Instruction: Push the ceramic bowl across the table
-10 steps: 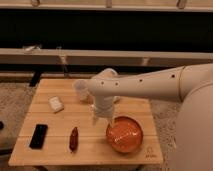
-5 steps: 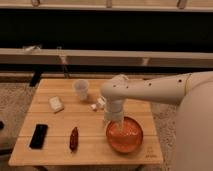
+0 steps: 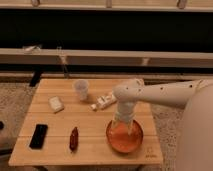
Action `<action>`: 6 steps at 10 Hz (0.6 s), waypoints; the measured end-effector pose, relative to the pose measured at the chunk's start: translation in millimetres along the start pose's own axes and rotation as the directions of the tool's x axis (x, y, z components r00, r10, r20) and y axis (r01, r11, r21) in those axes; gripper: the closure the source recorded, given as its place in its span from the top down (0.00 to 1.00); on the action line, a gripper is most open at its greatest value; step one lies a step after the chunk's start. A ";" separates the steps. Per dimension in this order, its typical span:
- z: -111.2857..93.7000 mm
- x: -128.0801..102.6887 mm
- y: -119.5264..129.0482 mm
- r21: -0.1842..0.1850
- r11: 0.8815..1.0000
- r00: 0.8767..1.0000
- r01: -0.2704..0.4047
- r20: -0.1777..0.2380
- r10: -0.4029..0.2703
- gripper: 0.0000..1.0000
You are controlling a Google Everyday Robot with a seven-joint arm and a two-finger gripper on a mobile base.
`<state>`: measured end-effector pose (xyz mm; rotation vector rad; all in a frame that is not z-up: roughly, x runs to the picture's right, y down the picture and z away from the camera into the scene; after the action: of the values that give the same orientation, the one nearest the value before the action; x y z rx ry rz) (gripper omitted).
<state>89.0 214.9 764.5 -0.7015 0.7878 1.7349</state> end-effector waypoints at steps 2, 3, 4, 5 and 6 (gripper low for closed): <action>15.6 -10.8 -8.4 -0.020 1.000 1.000 0.000 -0.010 0.000 0.65; 22.8 -15.1 -8.3 -0.027 1.000 1.000 0.004 -0.013 -0.004 0.65; 29.1 -21.3 -11.6 -0.038 0.999 1.000 -0.001 -0.015 0.000 0.65; 32.6 -27.9 -16.4 -0.047 0.999 1.000 -0.008 -0.016 0.007 0.65; 34.1 -33.5 -18.5 -0.053 0.999 1.000 -0.010 -0.014 0.009 0.65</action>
<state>113.2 226.7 808.1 -0.7474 0.7577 1.7665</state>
